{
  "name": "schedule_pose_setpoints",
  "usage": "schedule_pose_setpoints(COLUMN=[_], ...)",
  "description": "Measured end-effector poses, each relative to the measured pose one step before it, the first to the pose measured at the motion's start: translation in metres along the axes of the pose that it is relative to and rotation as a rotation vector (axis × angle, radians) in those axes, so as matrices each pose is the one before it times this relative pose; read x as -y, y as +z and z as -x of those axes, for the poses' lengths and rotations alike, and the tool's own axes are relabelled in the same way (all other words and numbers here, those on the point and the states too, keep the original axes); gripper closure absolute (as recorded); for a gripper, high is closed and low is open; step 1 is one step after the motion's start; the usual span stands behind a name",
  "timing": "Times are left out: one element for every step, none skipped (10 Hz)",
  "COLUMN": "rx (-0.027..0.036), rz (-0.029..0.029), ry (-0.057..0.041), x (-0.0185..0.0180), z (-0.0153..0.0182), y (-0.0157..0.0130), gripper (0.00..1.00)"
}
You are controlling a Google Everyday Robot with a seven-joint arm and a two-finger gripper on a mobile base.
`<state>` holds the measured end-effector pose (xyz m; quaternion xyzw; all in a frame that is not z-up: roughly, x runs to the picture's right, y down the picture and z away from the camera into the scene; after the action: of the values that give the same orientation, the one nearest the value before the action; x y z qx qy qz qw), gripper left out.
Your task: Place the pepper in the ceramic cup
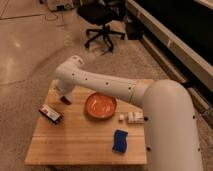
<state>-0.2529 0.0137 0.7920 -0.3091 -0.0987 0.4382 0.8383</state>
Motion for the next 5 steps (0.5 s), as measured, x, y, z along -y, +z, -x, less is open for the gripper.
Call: schedule_pose_setpoints(rx=[0.01710, 0.02107, 0.02312, 0.01744, 0.02043], rz=[0.01225, 0.01507, 0.02113, 0.01451, 0.01244], ry=[-0.00293, -0.00478, -0.00614, -0.00326, -0.00436], x=[0.00005, -0.00007, -0.00175, 0.00106, 0.00603], z=[0.01064, 0.01287, 0.01385, 0.00959, 0.00966], y=[-0.00130, -0.00010, 0.00120, 0.00156, 0.00323], gripper=[1.00, 1.00, 1.00, 1.00, 1.00])
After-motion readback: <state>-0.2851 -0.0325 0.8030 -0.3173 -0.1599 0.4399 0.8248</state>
